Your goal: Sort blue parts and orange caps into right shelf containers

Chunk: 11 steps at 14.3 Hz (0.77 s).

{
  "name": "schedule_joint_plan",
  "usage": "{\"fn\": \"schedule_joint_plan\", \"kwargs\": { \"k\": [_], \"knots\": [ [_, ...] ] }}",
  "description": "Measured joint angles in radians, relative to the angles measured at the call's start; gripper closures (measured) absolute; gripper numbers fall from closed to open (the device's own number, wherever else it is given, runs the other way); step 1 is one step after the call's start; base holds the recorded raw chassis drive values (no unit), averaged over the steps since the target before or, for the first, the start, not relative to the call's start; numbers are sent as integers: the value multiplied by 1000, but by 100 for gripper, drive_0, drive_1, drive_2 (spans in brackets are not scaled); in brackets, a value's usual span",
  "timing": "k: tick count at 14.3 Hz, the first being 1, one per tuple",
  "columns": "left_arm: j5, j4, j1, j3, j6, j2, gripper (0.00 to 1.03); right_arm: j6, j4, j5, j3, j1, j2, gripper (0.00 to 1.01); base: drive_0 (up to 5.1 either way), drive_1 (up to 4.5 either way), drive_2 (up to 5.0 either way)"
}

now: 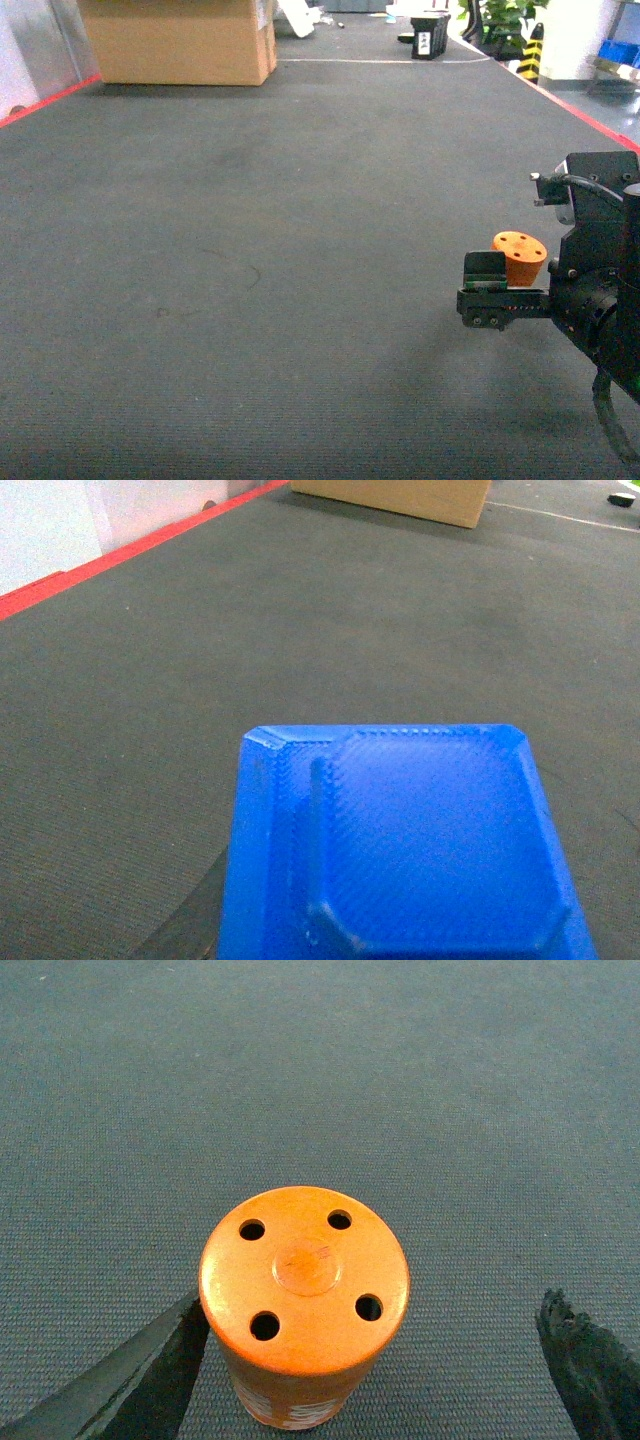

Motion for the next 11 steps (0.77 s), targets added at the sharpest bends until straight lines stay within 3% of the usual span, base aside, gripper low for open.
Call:
{"fn": "schedule_joint_plan", "kwargs": {
  "k": [5,6,8,9,11],
  "knots": [
    [-1,11,-1,-2,0,22,60,4,-3,8,63,5,59,4,0,0,0],
    [-2,14,-1,-2,0,23,60,4,-6,10,63,5,60,26,0,0,0],
    [-3,15,-1,-4,0,26,60,4,-14,7,65,5,60,48,0,0,0],
    [-5,15,-1,-4,0,32,60,4,-14,2,65,5,60,53,0,0,0],
    [-10,7,-13,-4,0,31,60,8,-10,-7,62,5,55,54,0,0,0]
  ]
}}
